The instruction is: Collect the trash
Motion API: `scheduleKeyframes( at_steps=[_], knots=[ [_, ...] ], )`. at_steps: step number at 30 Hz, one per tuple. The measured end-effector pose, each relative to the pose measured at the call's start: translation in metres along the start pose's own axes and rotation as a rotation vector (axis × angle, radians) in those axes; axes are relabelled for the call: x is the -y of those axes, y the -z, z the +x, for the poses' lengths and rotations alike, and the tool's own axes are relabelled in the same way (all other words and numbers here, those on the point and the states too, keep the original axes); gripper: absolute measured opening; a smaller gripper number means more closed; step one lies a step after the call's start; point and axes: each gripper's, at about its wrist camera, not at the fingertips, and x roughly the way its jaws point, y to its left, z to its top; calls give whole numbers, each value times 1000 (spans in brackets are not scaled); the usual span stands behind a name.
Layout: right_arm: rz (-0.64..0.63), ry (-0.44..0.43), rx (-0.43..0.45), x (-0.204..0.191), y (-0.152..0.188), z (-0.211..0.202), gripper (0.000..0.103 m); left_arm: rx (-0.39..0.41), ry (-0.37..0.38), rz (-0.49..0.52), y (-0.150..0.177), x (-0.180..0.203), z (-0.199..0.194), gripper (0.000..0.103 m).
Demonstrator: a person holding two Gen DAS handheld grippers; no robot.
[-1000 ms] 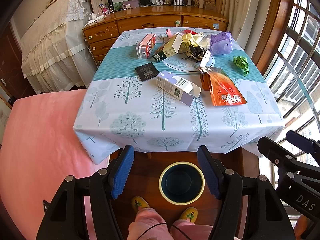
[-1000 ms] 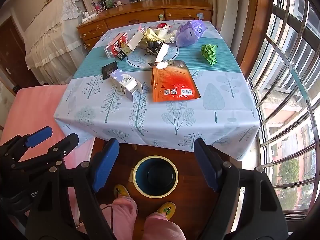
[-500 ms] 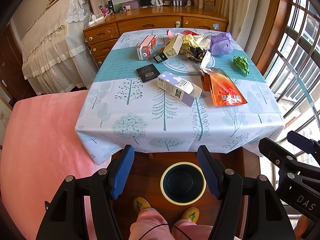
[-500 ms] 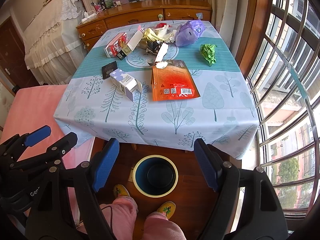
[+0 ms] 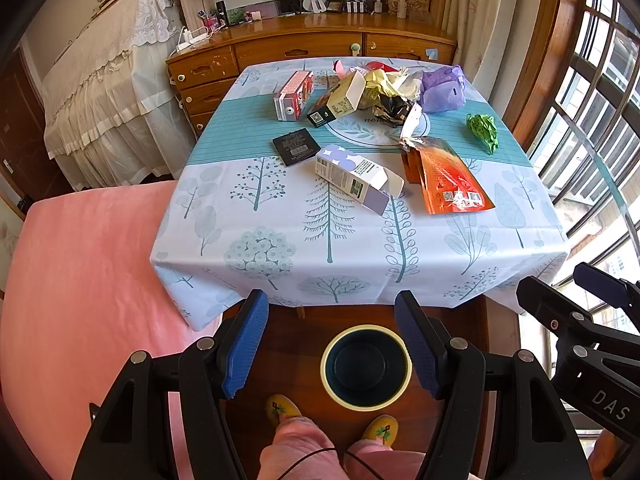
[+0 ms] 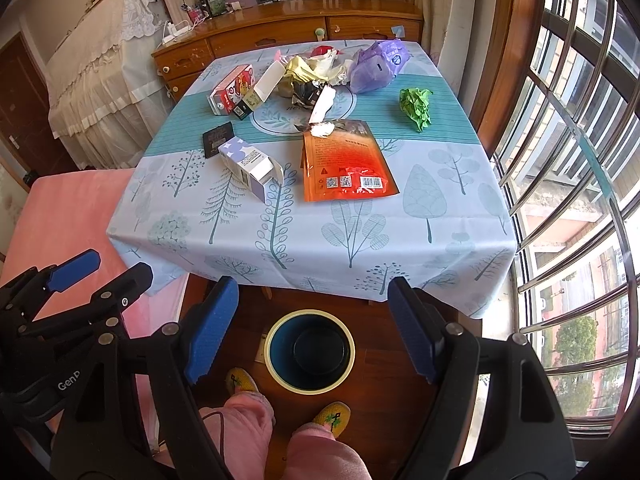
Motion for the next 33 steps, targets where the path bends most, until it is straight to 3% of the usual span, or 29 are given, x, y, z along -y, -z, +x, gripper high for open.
scheduleKeyframes(
  at_steps=[21,33],
  knots=[
    [-18,-11,-9,1,-8,5,75,-10,-19,-17,-4,-9,-2,67],
    [-62,-19,-40,-9,-21,35,75,-53,-65,-39,-16,-27,7,67]
  ],
)
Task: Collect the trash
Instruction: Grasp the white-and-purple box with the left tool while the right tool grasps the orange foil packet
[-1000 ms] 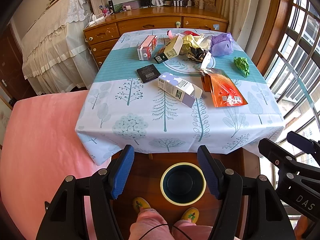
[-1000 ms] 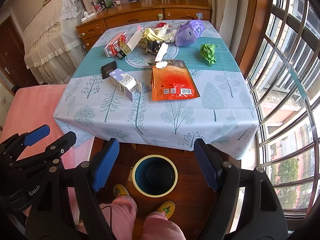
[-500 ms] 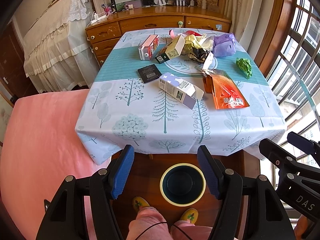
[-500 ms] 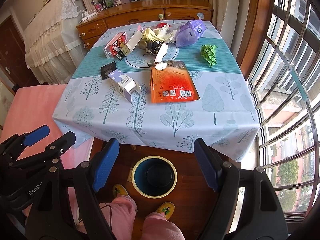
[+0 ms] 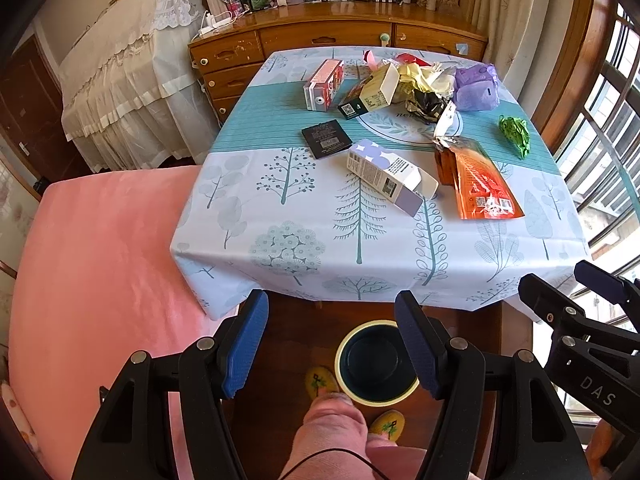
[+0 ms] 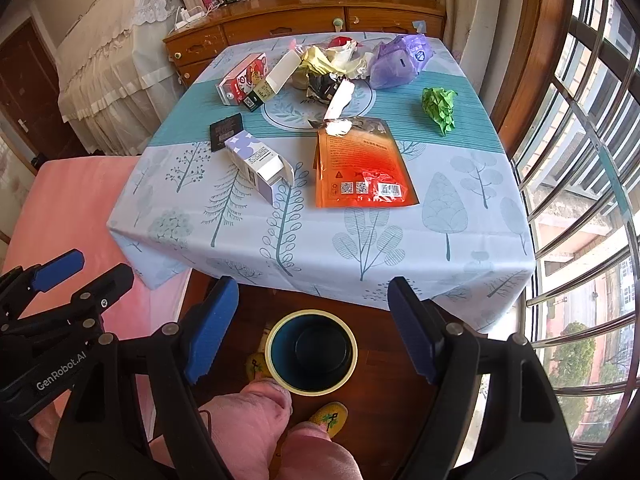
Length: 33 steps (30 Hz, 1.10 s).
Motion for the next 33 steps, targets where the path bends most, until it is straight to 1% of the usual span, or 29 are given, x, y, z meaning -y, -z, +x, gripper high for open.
scheduleKeyframes(
  at_steps=[4,7,12,16,20,23,26,31,33],
  knots=[
    [-19,26,-18,-8,-8,15,75,-34,25,-7,-19,-8,15,67],
    [-22,50,-17,-11,-17,24,75,-46,48,6,-38,-7,28,67],
    [5,77,1,-4,-33,39,75,-86,114,33,-72,0,54,67],
    [25,109,-8,2,-50,65,75,-129,164,29,-98,7,85,67],
    [29,146,-25,3,-69,100,75,-165,191,24,-124,17,119,67],
    [24,178,-32,2,-84,126,75,-199,201,19,-144,25,147,67],
    [24,197,-20,4,-97,147,75,-232,198,1,-162,32,172,67],
    [26,230,-51,10,-109,180,75,-274,168,0,-180,44,204,67],
    [12,245,-61,9,-111,190,75,-298,138,9,-184,49,218,67]
  ],
)
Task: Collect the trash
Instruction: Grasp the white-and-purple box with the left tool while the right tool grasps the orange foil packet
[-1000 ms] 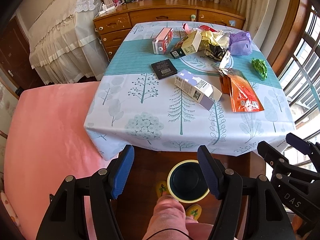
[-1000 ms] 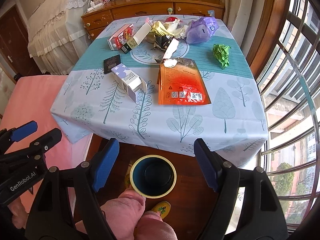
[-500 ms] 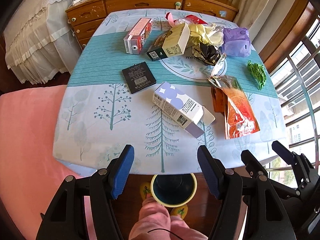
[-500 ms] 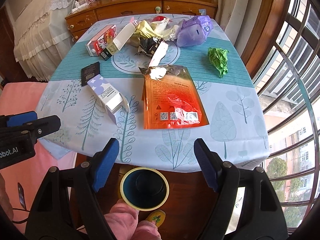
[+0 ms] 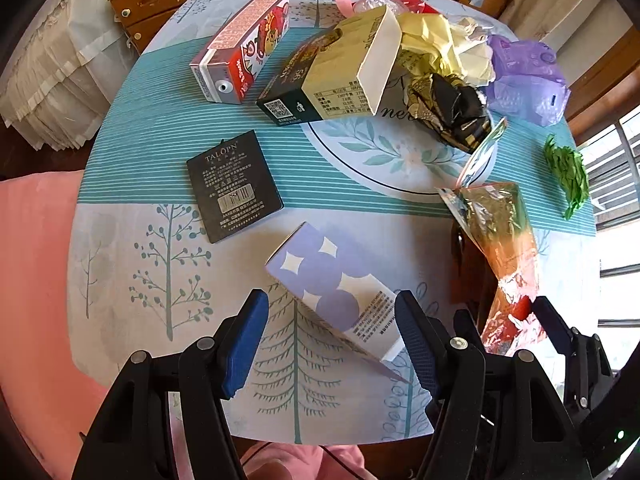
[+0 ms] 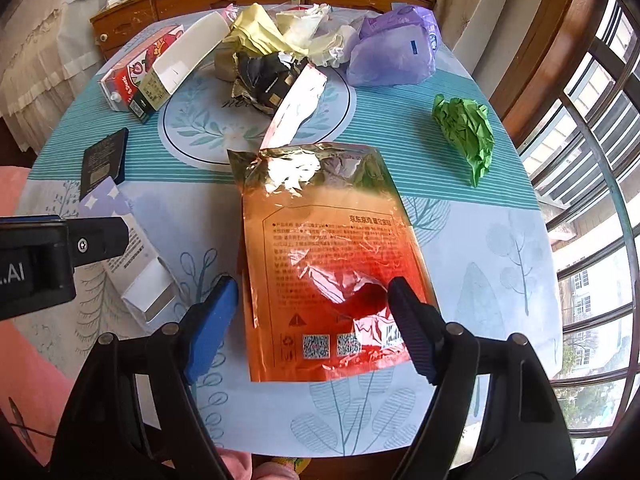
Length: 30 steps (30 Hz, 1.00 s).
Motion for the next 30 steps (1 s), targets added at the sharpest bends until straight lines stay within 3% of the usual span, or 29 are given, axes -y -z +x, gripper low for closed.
scheduleKeyframes(
  at_steps=[4,9,17,24,27,29,30],
  knots=[
    [-44,48,-5,-5,-3,13,75,0,9,-7,-11,5,10,67],
    [-41,32,15,-1,-8,17,71,-6,2,-10,-19,12,18,67],
    [-8,-22,28,17,-11,8,21,2,-12,-26,-21,17,22,67],
    [71,-80,36,34,-10,-13,7,-90,-8,-74,-16,21,46,67],
    [102,-104,45,44,-8,-24,5,-64,-19,-59,-12,26,46,58],
    [120,-120,51,50,-4,-32,4,-41,-17,-45,-9,29,43,36],
    [130,-128,52,52,-3,-34,4,-27,-7,-43,-7,30,41,35]
  ],
)
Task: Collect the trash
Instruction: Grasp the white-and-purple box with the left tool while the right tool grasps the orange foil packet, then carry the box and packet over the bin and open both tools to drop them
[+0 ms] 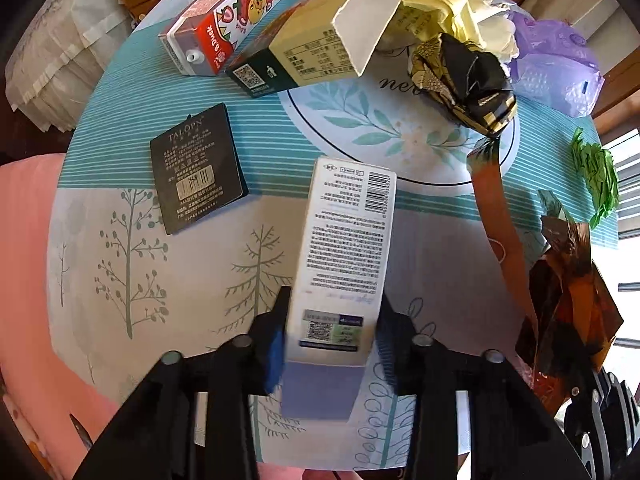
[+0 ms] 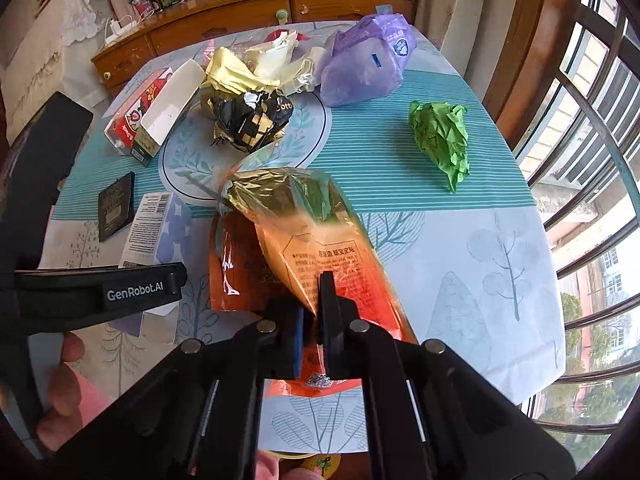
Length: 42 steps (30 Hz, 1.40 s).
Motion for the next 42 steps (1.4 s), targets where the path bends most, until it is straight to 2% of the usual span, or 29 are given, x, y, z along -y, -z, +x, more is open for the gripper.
scheduleKeyframes(
  at_steps=[9,15,20,29,36,42],
  knots=[
    [54,-64,12,6,19,-30,3,187,-21,67,32,0,-53,34],
    [58,-104,27,4,30,-53,3,249,-30,91,50,4,-91,34],
    [59,-141,36,3,36,-71,3,270,-18,84,67,-4,-115,34],
    [50,-194,47,7,63,-113,3,301,-12,68,126,-10,-151,34],
    [37,-238,22,12,104,-141,3,299,-13,56,185,-16,-163,34],
    [6,-269,-37,11,153,-150,3,264,-29,60,236,-25,-154,34]
  ],
)
